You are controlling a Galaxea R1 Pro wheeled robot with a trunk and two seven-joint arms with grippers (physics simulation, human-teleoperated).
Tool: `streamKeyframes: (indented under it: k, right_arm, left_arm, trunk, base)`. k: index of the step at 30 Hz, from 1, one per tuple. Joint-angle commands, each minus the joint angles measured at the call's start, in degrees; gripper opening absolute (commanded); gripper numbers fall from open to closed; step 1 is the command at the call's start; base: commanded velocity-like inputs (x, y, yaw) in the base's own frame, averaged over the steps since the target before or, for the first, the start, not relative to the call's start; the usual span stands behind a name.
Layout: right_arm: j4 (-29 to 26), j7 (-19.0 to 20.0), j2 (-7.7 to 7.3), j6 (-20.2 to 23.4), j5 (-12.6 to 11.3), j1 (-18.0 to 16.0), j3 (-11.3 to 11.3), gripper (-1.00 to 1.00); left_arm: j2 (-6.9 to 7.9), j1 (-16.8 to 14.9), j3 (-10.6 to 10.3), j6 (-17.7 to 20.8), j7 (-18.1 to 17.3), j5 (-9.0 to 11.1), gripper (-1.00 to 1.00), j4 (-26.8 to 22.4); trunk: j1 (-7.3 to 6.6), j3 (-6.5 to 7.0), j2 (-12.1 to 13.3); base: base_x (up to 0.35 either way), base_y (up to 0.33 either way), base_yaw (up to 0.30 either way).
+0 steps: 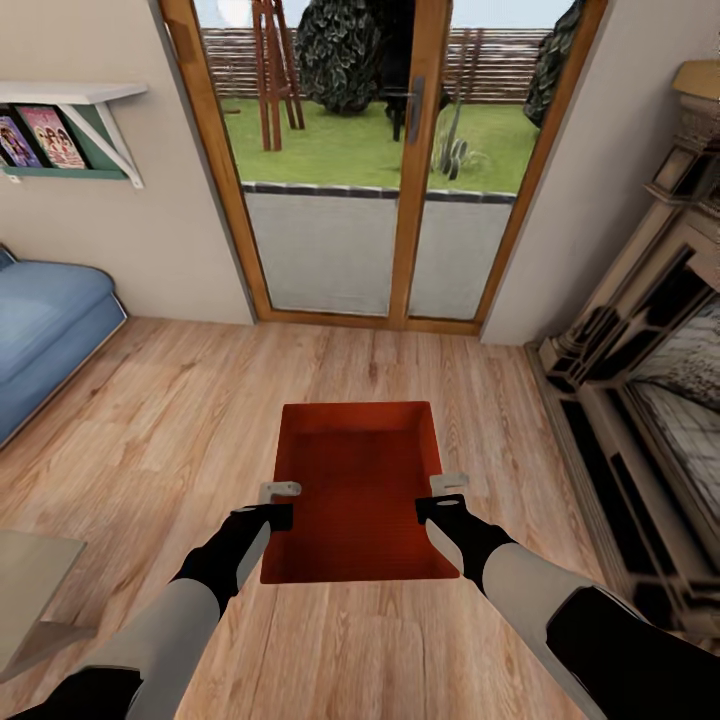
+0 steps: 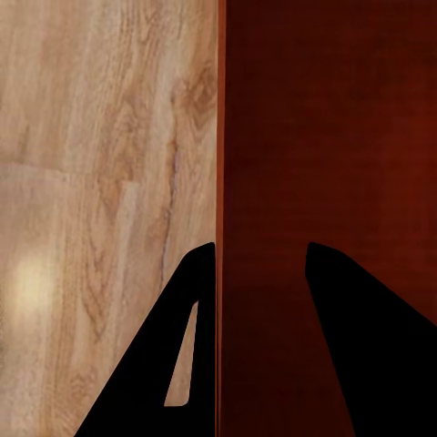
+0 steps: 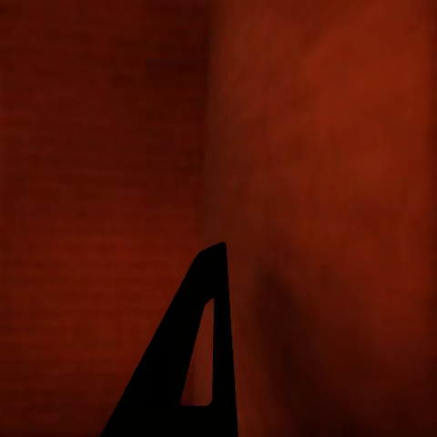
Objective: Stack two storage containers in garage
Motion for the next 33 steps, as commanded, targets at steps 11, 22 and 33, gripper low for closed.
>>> streamKeyframes:
  k: [11,22,33]
  right_arm:
    - [-0.2,-1.6,-0.90,-3.7,1.7,-0.1,-1.2,-1.00]
    - [-0.2,-1.6,-0.90,-3.7,1.7,-0.1,-1.2,-1.00]
    - [-0.2,-1.6,-0.90,-3.7,1.7,-0.1,-1.2,-1.00]
  left_arm:
    - [0.05,0.0,0.5,0.4,0.5,-0.2,-1.00,0.0]
    - [0.05,0.0,0.5,0.4,0.5,-0.2,-1.00,0.0]
    - [0.05,0.0,0.5,0.4,0.5,-0.2,-1.00,0.0]
  trunk:
    - [-2.41,2.92,4.4]
    - [-4.82,5.88,8.8]
    - [-7.24,8.85,13.2]
  base:
    - [0.000,0.000,0.000]
    - [0.000,0.000,0.000]
    - [0.000,0.000,0.000]
